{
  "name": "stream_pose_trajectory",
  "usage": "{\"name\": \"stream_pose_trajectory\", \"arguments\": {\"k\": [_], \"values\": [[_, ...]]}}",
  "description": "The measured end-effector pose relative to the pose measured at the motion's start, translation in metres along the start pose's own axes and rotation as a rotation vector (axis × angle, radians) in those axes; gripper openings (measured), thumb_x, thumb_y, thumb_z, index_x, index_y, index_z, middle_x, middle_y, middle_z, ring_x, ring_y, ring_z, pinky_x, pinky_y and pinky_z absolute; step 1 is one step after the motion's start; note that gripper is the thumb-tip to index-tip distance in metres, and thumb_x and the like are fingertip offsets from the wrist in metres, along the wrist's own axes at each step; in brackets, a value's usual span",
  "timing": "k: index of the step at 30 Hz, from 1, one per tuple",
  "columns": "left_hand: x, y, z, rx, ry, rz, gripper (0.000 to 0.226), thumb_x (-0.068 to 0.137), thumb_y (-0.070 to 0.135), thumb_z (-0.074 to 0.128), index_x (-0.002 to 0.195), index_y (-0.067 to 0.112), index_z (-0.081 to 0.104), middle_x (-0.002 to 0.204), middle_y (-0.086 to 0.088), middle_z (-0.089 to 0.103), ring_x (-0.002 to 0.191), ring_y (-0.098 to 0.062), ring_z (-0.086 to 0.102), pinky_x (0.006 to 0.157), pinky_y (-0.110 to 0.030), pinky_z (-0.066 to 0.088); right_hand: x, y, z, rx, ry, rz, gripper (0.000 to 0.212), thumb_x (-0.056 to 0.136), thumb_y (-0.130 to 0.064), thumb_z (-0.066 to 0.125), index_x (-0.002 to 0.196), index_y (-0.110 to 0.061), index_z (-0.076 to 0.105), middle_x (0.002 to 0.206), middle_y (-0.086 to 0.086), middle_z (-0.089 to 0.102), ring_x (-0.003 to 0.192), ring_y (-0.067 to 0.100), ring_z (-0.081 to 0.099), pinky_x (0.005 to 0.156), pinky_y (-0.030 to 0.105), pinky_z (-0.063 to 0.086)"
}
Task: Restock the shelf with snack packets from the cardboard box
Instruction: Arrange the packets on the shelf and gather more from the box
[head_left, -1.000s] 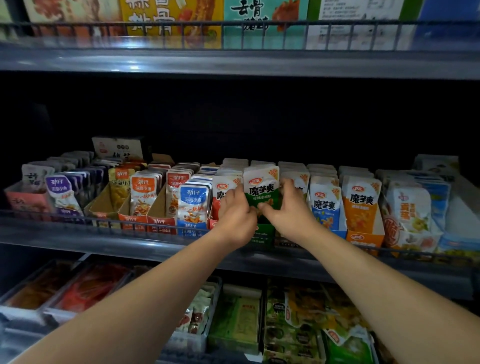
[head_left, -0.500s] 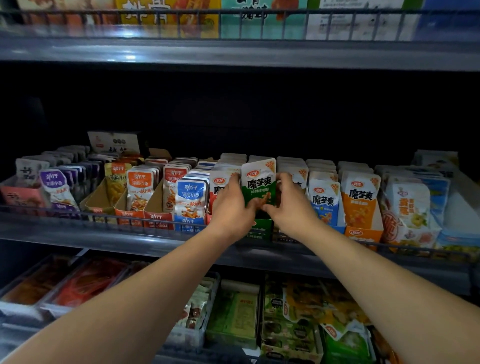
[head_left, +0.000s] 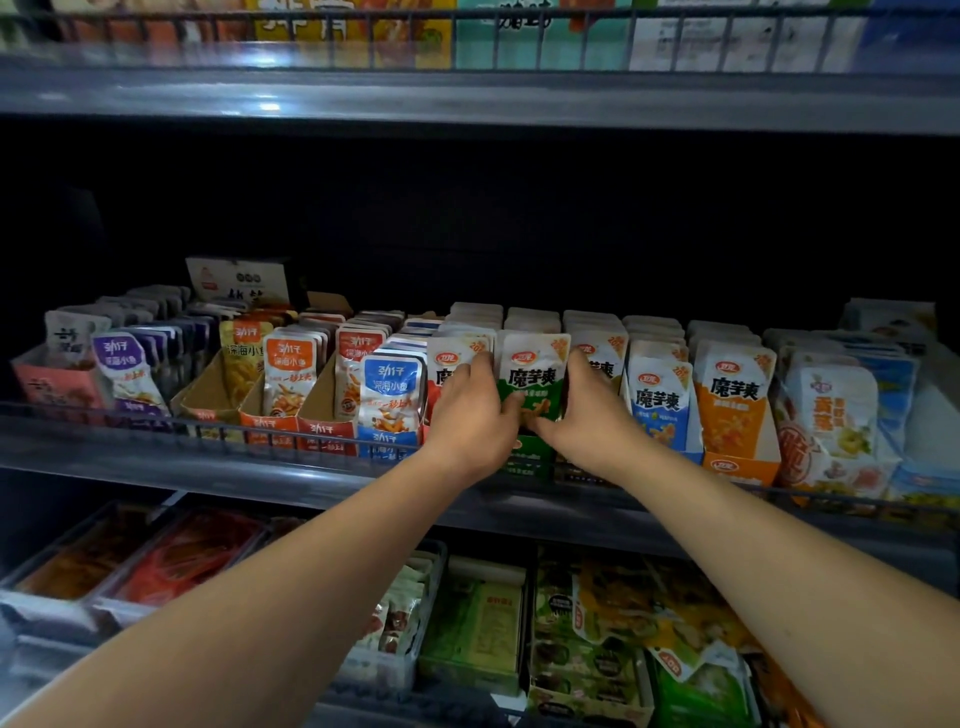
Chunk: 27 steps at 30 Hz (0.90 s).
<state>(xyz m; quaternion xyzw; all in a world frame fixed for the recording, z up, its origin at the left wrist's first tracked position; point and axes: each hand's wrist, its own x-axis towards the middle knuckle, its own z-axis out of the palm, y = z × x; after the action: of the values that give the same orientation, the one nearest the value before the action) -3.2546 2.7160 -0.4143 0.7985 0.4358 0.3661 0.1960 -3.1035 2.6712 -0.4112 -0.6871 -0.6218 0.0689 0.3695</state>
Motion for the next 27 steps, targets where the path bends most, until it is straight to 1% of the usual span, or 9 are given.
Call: {"name": "stream_pose_trajectory", "arguments": {"k": [3,6,9,12,15,17,19,23,27], "values": [[-0.001,-0.004,-0.001,0.043,0.003,0.006,0.054,0.099,0.020,0.060,0.147,0.011,0.038,0.137,-0.010,0.050,0.131,-0.029,0.045,0.110,-0.045,0.042,-0.001,-0.001,-0.003,0.124,-0.016,-0.030,0.087,0.080,-0.036,0.080,0.149,-0.029,0.027,0.138,-0.003,0.053,0.128,0.019,0.050,0.108,0.040,0.044],[-0.005,-0.004,0.001,0.168,-0.051,0.019,0.069,0.095,0.019,0.063,0.154,0.010,0.028,0.145,-0.014,0.041,0.137,-0.033,0.037,0.113,-0.045,0.036,0.001,0.001,-0.007,0.110,0.010,-0.039,0.080,0.092,-0.043,0.067,0.154,-0.033,0.018,0.153,0.001,0.042,0.138,0.022,0.042,0.113,0.044,0.040],[-0.012,-0.007,0.002,0.162,-0.023,0.046,0.070,0.095,0.028,0.065,0.152,0.011,0.028,0.142,-0.013,0.044,0.133,-0.030,0.040,0.112,-0.044,0.038,0.001,0.002,-0.008,0.031,0.044,-0.056,0.073,0.095,-0.041,0.063,0.153,-0.034,0.020,0.151,0.005,0.043,0.136,0.025,0.045,0.110,0.044,0.043],[-0.021,-0.019,0.003,0.146,0.071,0.087,0.052,0.094,0.031,0.065,0.138,0.013,0.044,0.128,-0.006,0.056,0.122,-0.026,0.050,0.104,-0.044,0.045,0.001,0.001,-0.010,-0.021,0.066,-0.079,0.088,0.089,-0.039,0.071,0.154,-0.037,0.011,0.150,0.006,0.043,0.136,0.026,0.044,0.108,0.039,0.043],[-0.025,-0.027,0.003,0.175,0.101,0.119,0.025,0.095,0.038,0.064,0.110,0.019,0.058,0.103,0.002,0.060,0.100,-0.022,0.056,0.084,-0.039,0.049,0.003,-0.002,-0.011,-0.187,0.015,-0.119,0.105,0.083,-0.041,0.078,0.155,-0.041,0.002,0.151,0.007,0.040,0.138,0.026,0.041,0.106,0.040,0.043],[-0.023,-0.025,0.001,0.167,0.115,0.118,0.024,0.095,0.044,0.064,0.099,0.022,0.056,0.092,0.006,0.057,0.088,-0.017,0.054,0.071,-0.034,0.044,0.007,-0.005,-0.011,-0.233,0.014,-0.122,0.107,0.081,-0.040,0.080,0.156,-0.040,0.003,0.149,0.008,0.043,0.135,0.025,0.044,0.104,0.039,0.045],[-0.021,-0.023,0.002,0.159,0.129,0.091,0.026,0.096,0.047,0.063,0.097,0.022,0.055,0.088,0.007,0.059,0.082,-0.015,0.056,0.066,-0.033,0.045,0.011,-0.007,-0.012,-0.278,0.026,-0.125,0.105,0.080,-0.040,0.081,0.155,-0.036,0.008,0.146,0.009,0.046,0.132,0.025,0.047,0.103,0.040,0.047],[-0.019,-0.025,0.005,0.176,0.142,0.047,0.028,0.094,0.046,0.064,0.102,0.020,0.060,0.091,0.006,0.065,0.083,-0.017,0.062,0.073,-0.040,0.056,0.018,-0.005,-0.015,-0.334,0.042,-0.157,0.092,0.083,-0.051,0.074,0.154,-0.029,0.019,0.148,0.006,0.046,0.138,0.026,0.040,0.107,0.043,0.044],[-0.019,-0.025,0.008,0.258,0.150,0.082,0.030,0.096,0.047,0.058,0.103,0.017,0.061,0.093,0.000,0.066,0.089,-0.022,0.061,0.073,-0.035,0.048,0.023,-0.002,-0.012,-0.426,0.093,-0.208,0.086,0.087,-0.051,0.070,0.154,-0.022,0.024,0.151,0.006,0.043,0.140,0.027,0.035,0.111,0.041,0.038]]}}
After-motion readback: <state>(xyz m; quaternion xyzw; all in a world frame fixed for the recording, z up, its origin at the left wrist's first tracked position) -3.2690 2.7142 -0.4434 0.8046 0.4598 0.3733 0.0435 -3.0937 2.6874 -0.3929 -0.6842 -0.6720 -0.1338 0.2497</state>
